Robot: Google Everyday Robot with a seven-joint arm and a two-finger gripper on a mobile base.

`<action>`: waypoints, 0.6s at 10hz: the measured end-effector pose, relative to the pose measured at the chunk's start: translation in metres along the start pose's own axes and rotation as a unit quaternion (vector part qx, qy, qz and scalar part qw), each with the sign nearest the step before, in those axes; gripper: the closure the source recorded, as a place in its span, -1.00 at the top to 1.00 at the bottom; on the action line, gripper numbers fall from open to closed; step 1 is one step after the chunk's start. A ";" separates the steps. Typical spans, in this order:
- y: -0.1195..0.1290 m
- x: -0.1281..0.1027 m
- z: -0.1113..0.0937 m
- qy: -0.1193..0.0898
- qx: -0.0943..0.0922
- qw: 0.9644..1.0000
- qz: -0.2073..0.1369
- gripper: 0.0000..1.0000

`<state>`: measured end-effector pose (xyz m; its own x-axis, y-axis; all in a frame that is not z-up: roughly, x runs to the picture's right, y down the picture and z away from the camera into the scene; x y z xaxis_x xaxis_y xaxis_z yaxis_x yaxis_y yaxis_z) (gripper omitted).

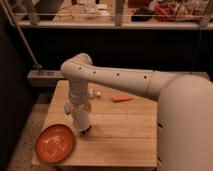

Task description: Place the ceramic cup over the eraser

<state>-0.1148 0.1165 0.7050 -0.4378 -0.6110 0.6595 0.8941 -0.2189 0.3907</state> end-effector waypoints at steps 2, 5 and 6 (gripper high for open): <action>0.001 0.000 0.004 0.000 0.003 1.000 0.002 -0.86; 0.002 0.000 0.009 0.000 0.006 1.000 0.004 -0.86; 0.002 0.000 0.010 -0.001 0.006 1.000 0.005 -0.86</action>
<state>-0.1138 0.1237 0.7120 -0.4292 -0.6120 0.6643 0.8971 -0.2031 0.3925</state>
